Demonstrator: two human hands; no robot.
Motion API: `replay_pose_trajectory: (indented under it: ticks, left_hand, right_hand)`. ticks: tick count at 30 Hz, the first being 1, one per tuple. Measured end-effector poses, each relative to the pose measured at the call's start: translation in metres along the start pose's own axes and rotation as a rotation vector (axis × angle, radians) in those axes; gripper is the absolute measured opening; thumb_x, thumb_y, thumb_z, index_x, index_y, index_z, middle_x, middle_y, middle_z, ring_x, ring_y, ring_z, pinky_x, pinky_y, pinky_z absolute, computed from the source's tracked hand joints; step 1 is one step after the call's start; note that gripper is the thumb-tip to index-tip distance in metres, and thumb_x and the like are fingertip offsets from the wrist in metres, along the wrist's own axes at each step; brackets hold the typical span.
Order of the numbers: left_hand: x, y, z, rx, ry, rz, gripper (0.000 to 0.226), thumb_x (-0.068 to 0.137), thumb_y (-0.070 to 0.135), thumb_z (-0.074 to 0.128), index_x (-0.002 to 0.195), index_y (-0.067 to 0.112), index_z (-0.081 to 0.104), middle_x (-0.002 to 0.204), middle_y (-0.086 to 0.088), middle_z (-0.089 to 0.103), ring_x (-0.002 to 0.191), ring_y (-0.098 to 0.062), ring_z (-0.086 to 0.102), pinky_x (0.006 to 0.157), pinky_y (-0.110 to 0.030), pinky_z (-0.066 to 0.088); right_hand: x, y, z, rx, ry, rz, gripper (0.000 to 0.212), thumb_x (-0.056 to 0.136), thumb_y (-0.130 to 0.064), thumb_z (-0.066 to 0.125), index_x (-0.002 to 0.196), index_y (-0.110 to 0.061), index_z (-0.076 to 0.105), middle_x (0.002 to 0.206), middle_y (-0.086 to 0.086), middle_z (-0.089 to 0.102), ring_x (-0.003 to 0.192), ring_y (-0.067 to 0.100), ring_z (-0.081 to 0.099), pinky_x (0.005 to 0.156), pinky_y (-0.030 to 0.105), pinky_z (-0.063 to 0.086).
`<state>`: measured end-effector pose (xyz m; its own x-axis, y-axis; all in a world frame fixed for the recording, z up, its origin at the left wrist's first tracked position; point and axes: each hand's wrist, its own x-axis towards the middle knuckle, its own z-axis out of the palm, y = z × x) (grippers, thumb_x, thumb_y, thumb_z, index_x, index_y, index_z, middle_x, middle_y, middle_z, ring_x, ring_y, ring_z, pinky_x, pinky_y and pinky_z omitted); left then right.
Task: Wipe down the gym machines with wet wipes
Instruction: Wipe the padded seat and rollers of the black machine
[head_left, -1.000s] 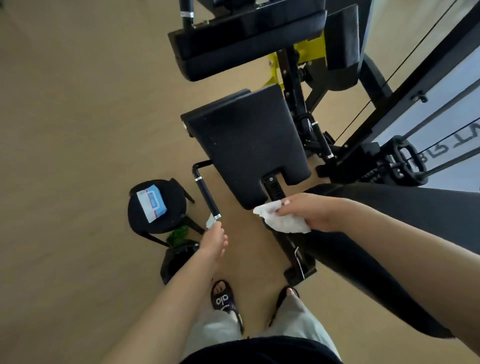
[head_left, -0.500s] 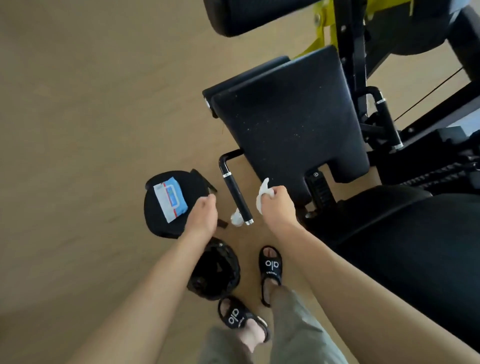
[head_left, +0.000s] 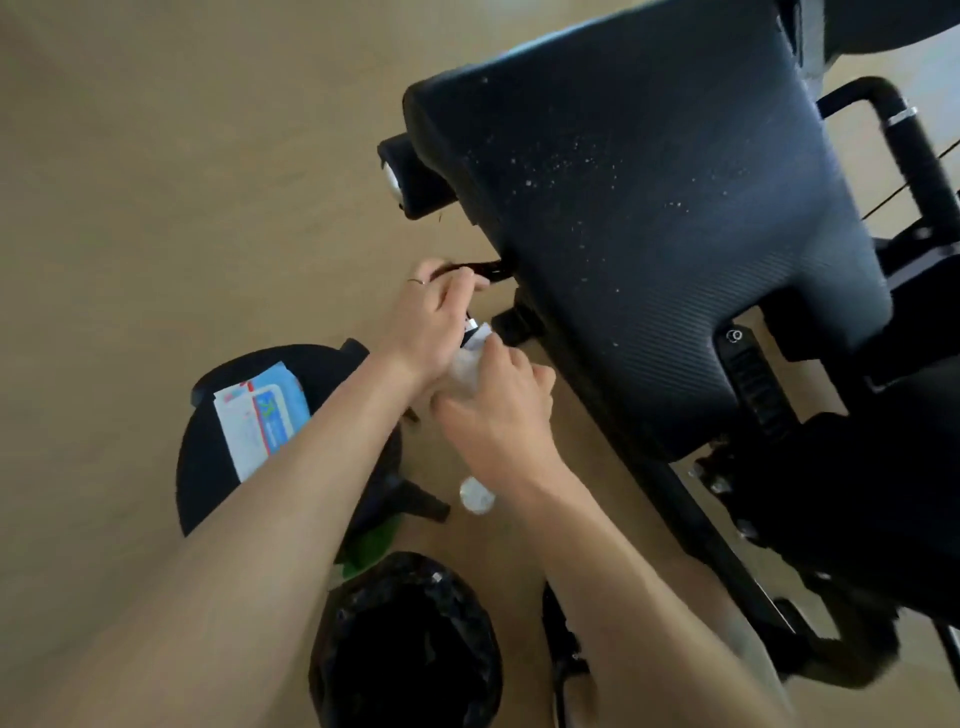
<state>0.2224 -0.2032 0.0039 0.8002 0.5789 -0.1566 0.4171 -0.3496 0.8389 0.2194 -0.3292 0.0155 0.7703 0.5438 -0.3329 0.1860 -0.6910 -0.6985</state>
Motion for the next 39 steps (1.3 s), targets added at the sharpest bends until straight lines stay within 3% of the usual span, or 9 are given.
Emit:
replay_pose_trajectory:
  ticks: [6,9,14,17,20,24,27,30,39]
  left_hand:
    - [0.016,-0.032,0.006,-0.078,0.059,0.247,0.048,0.108,0.028,0.034,0.077,0.023,0.071,0.111,0.009,0.056,0.107,0.005,0.051,0.091,-0.015,0.038]
    - [0.02,-0.035,0.005,-0.035,0.048,0.294,0.05,0.106,0.03,0.033,0.07,0.025,0.066,0.107,0.005,0.059,0.094,0.005,0.054,0.083,-0.019,0.039]
    - [0.02,-0.035,-0.001,-0.074,-0.012,0.324,0.045,0.105,0.025,0.033,0.085,0.006,0.069,0.082,0.005,0.065,0.069,0.005,0.056,0.064,-0.011,0.044]
    - [0.017,-0.035,-0.008,-0.016,-0.067,0.326,0.044,0.104,0.027,0.033,0.093,0.007,0.07,0.094,-0.001,0.069,0.085,-0.005,0.059,0.078,-0.023,0.045]
    - [0.017,-0.034,-0.013,0.02,-0.084,0.291,0.048,0.105,0.033,0.027,0.096,0.013,0.07,0.104,0.001,0.067,0.098,-0.012,0.057,0.081,-0.027,0.04]
    - [0.014,-0.033,-0.008,-0.017,-0.065,0.274,0.056,0.107,0.037,0.02,0.098,0.013,0.07,0.101,0.005,0.065,0.098,-0.01,0.054,0.079,-0.026,0.038]
    - [0.014,-0.035,-0.004,-0.017,-0.045,0.273,0.054,0.105,0.036,0.021,0.094,0.013,0.067,0.096,0.005,0.064,0.094,-0.012,0.055,0.078,-0.029,0.039]
    - [0.016,-0.034,-0.003,-0.019,-0.021,0.272,0.049,0.1,0.038,0.022,0.082,0.018,0.063,0.093,0.003,0.063,0.086,-0.013,0.053,0.076,-0.031,0.039]
    - [0.009,-0.035,0.01,-0.125,0.017,0.281,0.032,0.105,0.027,0.028,0.084,0.017,0.05,0.089,0.004,0.048,0.08,-0.01,0.046,0.066,-0.027,0.035]
  right_hand:
    - [0.014,0.008,-0.007,0.367,-0.113,0.0,0.028,0.076,-0.048,0.063,0.096,-0.028,0.063,0.104,0.0,0.064,0.113,0.023,0.052,0.091,0.044,0.051]
    - [0.031,0.006,-0.002,0.282,-0.071,-0.044,0.02,0.095,-0.039,0.051,0.093,-0.022,0.061,0.09,0.0,0.059,0.098,0.029,0.053,0.091,0.047,0.046]
    - [0.043,0.012,0.008,-0.113,-0.029,-0.29,0.027,0.105,-0.02,0.046,0.122,-0.001,0.055,0.098,0.006,0.055,0.084,0.021,0.056,0.065,0.03,0.045]
    - [0.049,0.011,0.009,-0.24,0.018,-0.269,0.014,0.098,-0.019,0.054,0.1,-0.005,0.057,0.086,0.002,0.057,0.072,0.017,0.058,0.055,0.025,0.042]
    - [0.054,0.002,0.006,-0.176,0.012,-0.154,0.017,0.093,-0.021,0.063,0.08,-0.013,0.055,0.074,0.002,0.065,0.066,0.017,0.064,0.055,0.028,0.05]
    - [0.059,-0.002,0.007,-0.077,-0.007,-0.094,0.019,0.091,-0.017,0.067,0.078,-0.014,0.053,0.074,0.005,0.065,0.06,0.021,0.065,0.064,0.032,0.06]
    - [0.06,0.004,0.019,-0.113,0.165,-0.054,0.016,0.091,-0.024,0.065,0.099,-0.011,0.059,0.075,0.006,0.071,0.049,0.015,0.064,0.051,0.025,0.05]
    - [0.046,0.016,0.027,-0.334,0.34,-0.087,0.014,0.091,-0.025,0.062,0.102,-0.018,0.058,0.087,0.0,0.066,0.062,0.014,0.056,0.05,0.026,0.035]
    - [-0.029,0.08,0.034,-0.542,0.359,-0.057,0.006,0.103,-0.024,0.056,0.106,-0.023,0.052,0.069,-0.009,0.04,0.056,0.009,0.039,0.059,0.032,0.034]
